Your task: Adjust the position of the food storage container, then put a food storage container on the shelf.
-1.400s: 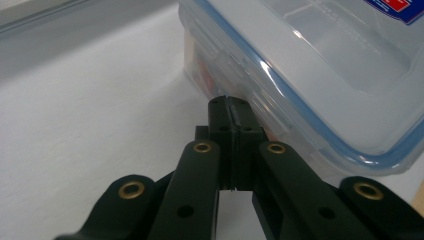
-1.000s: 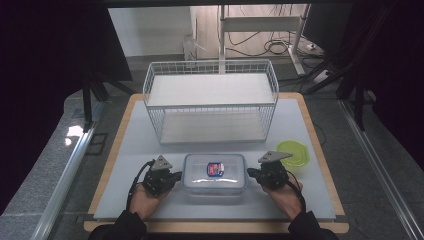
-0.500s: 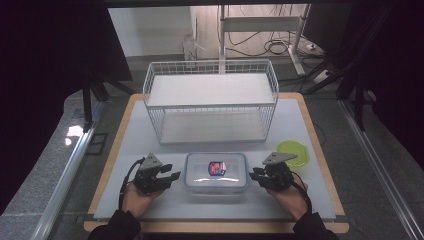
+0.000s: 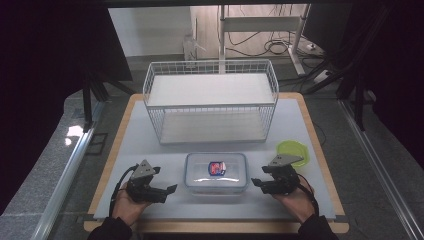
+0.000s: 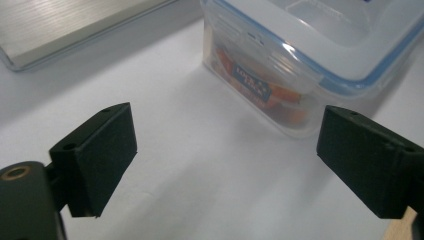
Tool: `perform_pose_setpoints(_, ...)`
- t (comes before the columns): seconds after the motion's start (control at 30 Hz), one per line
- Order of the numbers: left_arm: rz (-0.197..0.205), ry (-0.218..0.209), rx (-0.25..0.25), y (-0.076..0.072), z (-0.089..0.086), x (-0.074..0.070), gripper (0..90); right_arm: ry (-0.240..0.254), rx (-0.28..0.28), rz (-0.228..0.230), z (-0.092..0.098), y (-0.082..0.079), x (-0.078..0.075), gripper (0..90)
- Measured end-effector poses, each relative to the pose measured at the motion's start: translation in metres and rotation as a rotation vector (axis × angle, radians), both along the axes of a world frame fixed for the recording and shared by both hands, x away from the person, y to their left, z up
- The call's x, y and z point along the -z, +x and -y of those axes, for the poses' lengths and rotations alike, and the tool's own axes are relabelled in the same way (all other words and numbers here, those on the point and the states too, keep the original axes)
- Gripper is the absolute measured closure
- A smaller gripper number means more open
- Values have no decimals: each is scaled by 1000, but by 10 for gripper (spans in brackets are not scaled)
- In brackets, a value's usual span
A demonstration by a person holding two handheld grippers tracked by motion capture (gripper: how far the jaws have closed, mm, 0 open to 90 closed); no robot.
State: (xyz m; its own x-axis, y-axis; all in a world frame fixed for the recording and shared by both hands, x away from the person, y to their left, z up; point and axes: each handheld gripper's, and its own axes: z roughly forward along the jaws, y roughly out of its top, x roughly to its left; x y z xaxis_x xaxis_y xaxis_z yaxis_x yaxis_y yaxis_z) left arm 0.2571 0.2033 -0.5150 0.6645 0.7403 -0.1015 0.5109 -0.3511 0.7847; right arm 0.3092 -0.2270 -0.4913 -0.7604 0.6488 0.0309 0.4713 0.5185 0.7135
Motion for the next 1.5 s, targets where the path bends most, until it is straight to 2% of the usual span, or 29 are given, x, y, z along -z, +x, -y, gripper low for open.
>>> perform_pose_setpoints(0.1, 7, 22, 11, -1, 1, 2, 53, 5, 0, -11, 1, -1, 1, 315)
perform_pose_setpoints(0.27, 33, 30, 28, 1, 1, 5, 14, 26, 10, -15, 2, -1, -1, 269)
perform_pose_setpoints(0.47, 33, -15, 18, 4, -2, 7, 4, 48, 21, -25, 2, 0, -3, 231)
perform_pose_setpoints(0.6, 17, -18, 17, 5, -1, 5, 23, 58, 17, -26, 0, 0, -4, 231)
perform_pose_setpoints(0.63, -5, -35, 20, 6, 0, 2, 30, 71, 14, -34, -1, 0, -6, 234)
perform_pose_setpoints(0.7, -15, -48, 30, 7, 1, -1, 41, 86, 19, -44, -1, 0, -9, 239)
perform_pose_setpoints(0.87, -23, -39, 46, 10, 8, -8, 35, 120, 34, -64, -3, 1, -14, 243)
perform_pose_setpoints(0.97, -18, -28, 59, 14, 13, -12, 30, 120, 31, -65, -6, 2, -17, 194)
perform_pose_setpoints(1.1, -27, -60, 96, 20, 18, -17, 14, 140, 25, -67, -11, 3, -20, 165)
perform_pose_setpoints(1.27, -51, -71, 108, 29, 22, -16, 20, 163, -1, -98, -18, 8, -17, 136)
perform_pose_setpoints(1.3, -66, -87, 116, 34, 24, -15, 20, 163, -6, -98, -20, 9, -17, 129)
perform_pose_setpoints(1.43, -103, -100, 133, 43, 29, -11, 16, 152, -23, -102, -28, 14, -15, 102)
perform_pose_setpoints(1.5, -119, -100, 146, 48, 33, -8, 14, 152, -26, -123, -31, 18, -12, 83)
